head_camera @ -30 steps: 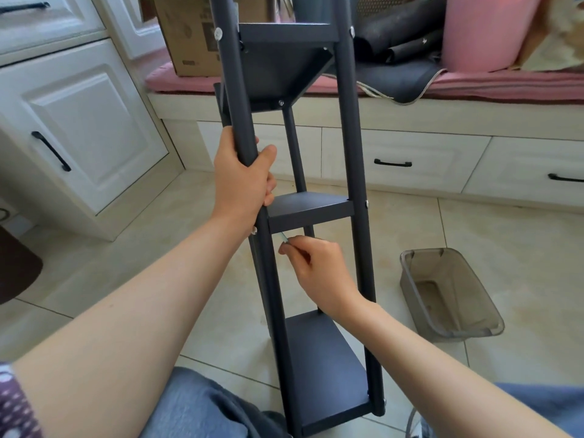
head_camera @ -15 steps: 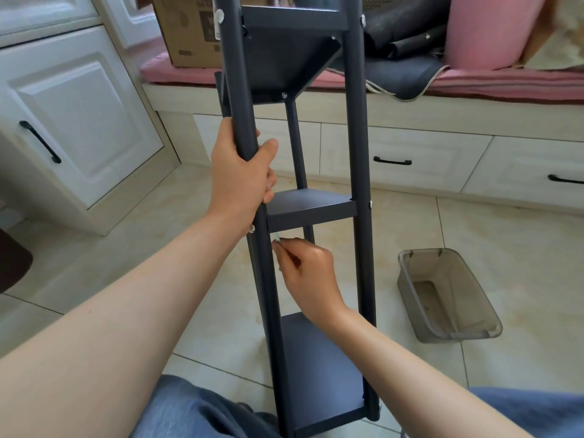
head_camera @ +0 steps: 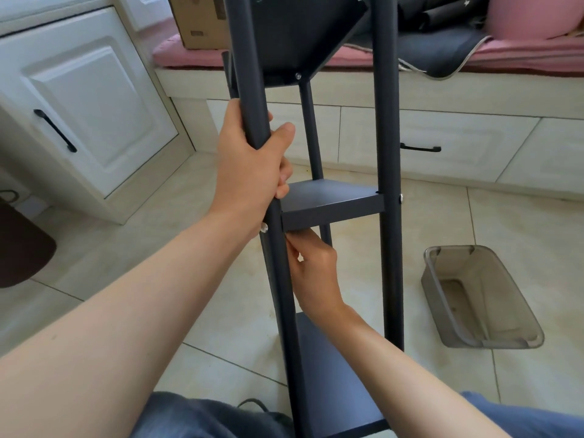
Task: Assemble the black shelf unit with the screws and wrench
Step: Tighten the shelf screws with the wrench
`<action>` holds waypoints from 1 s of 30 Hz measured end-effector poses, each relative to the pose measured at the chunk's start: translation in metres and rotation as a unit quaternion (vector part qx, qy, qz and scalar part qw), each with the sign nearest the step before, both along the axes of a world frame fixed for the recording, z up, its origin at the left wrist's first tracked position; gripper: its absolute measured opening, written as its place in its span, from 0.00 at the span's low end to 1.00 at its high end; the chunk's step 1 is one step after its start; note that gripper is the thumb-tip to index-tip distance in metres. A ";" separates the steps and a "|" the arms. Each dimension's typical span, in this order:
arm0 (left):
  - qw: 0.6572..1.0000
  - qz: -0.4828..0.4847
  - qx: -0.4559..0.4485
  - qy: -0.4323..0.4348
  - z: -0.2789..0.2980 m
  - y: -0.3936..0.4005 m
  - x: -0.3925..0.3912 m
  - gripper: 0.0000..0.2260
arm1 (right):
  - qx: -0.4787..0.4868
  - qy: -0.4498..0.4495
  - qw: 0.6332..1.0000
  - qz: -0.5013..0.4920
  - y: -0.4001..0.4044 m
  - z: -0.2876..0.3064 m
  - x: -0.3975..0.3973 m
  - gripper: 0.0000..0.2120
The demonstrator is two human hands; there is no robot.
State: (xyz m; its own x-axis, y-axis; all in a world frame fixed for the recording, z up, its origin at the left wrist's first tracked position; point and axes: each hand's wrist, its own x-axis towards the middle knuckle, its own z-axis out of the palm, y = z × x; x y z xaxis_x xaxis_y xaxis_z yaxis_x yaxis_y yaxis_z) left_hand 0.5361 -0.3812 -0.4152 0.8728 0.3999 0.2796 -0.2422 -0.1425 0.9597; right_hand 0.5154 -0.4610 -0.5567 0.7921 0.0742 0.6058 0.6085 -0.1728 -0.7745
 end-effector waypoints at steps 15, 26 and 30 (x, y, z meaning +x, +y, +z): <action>1.000 0.001 -0.005 -0.007 0.001 0.004 0.001 0.09 | -0.071 0.066 0.994 0.057 -0.009 0.006 -0.006 0.13; 1.000 0.001 0.008 0.000 0.004 -0.004 -0.016 0.10 | -0.213 0.112 0.966 0.096 -0.055 0.041 -0.025 0.13; 1.000 -0.005 0.017 -0.001 0.004 -0.002 -0.020 0.10 | -0.257 0.099 0.957 0.090 -0.061 0.055 -0.020 0.14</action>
